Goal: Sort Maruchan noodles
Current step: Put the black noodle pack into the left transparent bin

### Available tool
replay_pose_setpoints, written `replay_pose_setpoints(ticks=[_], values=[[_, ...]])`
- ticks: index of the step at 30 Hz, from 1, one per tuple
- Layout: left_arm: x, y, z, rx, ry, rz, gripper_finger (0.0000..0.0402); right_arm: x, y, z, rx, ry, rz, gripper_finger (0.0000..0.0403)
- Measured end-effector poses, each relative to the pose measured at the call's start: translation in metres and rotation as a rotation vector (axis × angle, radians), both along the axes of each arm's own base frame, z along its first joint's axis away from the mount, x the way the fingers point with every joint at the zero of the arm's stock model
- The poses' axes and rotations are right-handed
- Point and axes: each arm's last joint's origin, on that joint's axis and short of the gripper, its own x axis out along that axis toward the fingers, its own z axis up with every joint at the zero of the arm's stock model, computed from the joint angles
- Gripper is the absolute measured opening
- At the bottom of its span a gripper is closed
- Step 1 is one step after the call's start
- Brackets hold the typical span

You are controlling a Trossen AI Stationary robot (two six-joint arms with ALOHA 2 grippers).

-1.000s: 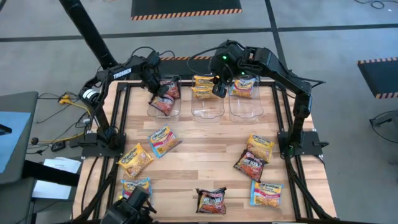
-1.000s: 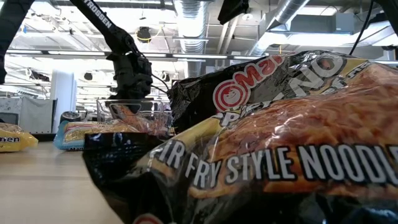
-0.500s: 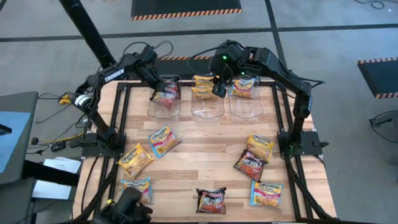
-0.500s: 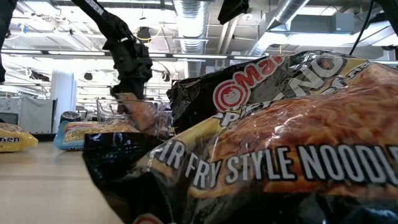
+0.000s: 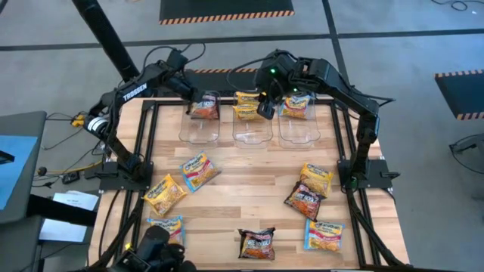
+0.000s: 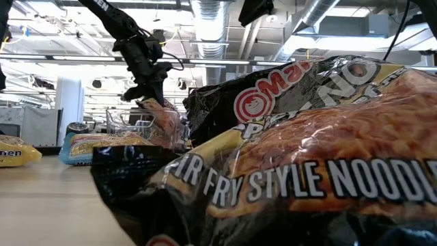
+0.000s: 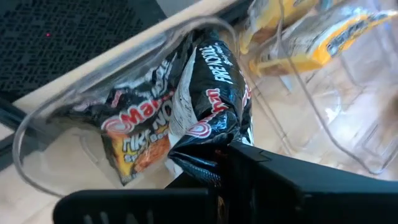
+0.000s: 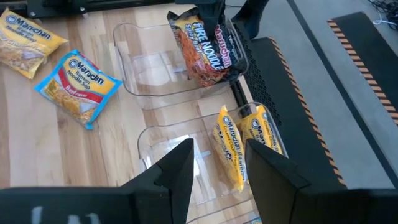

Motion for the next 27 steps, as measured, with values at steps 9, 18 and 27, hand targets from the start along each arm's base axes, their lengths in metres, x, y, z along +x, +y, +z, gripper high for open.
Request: replay_pose_setpoints(ticks=[9,18,27], values=[[0.001,0.001,-0.011,-0.009,-0.044,0.065,0.0000,0.002,0.004,0.000,0.000,0.000,0.012,0.0169],[0.000,-0.008,-0.041,0.029,-0.108,0.093,0.0000,0.002,0.006,0.000,0.001,0.000,0.018,0.0169],[-0.004,-0.016,-0.068,0.013,-0.100,0.112,0.0000,0.002,0.006,0.000,0.001,-0.001,0.018,0.0169]])
